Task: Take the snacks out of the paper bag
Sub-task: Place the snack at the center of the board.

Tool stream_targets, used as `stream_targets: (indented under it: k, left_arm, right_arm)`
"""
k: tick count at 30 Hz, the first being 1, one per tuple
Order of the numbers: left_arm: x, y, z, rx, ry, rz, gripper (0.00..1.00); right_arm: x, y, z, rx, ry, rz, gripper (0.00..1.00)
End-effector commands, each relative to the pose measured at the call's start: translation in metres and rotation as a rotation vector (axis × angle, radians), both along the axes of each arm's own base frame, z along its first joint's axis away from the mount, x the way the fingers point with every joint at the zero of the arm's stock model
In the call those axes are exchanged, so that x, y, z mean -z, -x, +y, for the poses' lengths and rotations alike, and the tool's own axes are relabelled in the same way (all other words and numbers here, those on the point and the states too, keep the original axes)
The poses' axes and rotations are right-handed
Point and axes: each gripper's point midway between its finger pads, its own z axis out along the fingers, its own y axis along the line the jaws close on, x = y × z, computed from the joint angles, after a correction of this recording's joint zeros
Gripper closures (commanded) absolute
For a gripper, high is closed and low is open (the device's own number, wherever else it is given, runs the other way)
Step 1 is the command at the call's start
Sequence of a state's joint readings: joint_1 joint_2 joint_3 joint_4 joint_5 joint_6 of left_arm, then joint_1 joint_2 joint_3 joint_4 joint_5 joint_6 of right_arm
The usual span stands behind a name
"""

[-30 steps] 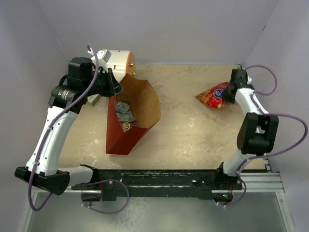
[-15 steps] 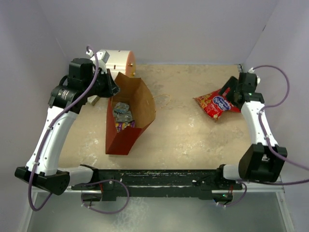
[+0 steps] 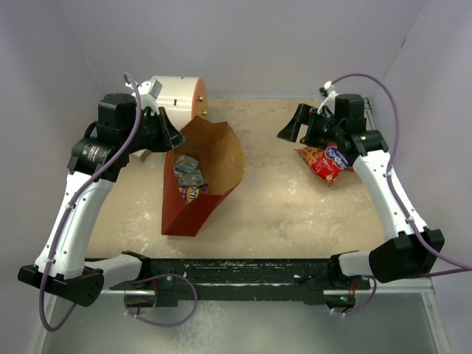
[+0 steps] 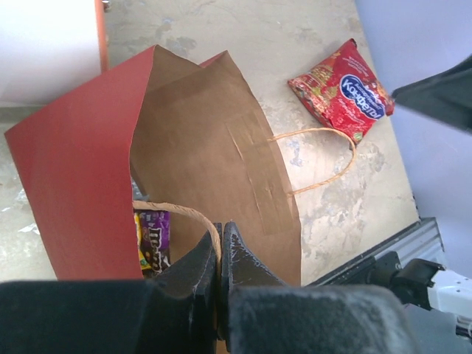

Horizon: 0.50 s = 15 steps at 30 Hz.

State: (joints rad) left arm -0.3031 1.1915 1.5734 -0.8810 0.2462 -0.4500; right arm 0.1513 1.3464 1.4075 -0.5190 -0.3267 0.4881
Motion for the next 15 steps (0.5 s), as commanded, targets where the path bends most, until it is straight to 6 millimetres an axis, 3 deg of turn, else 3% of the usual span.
stream_targets:
  k: [1,4,7,11,15]
  left_arm:
    - [-0.029,0.0,-0.016,0.045,0.106,-0.048,0.96]
    - [-0.028,0.001,-0.015,0.03,0.122,-0.032,0.97]
    - [-0.029,0.004,-0.015,0.015,0.149,-0.031,0.98]
    - [-0.027,0.004,-0.015,0.008,0.153,-0.027,0.99]
    - [-0.024,0.003,-0.01,-0.013,0.134,-0.028,0.99]
  right_arm:
    - [-0.006,0.047,0.055,-0.28,-0.184,0.062,0.03]
    - [0.007,0.067,0.078,-0.39,-0.261,0.151,0.03]
    - [0.013,0.076,0.095,-0.436,-0.32,0.19,0.05]
    - [0.025,0.072,0.108,-0.457,-0.342,0.238,0.15]
    - [0.046,0.062,0.108,-0.443,-0.297,0.287,0.27]
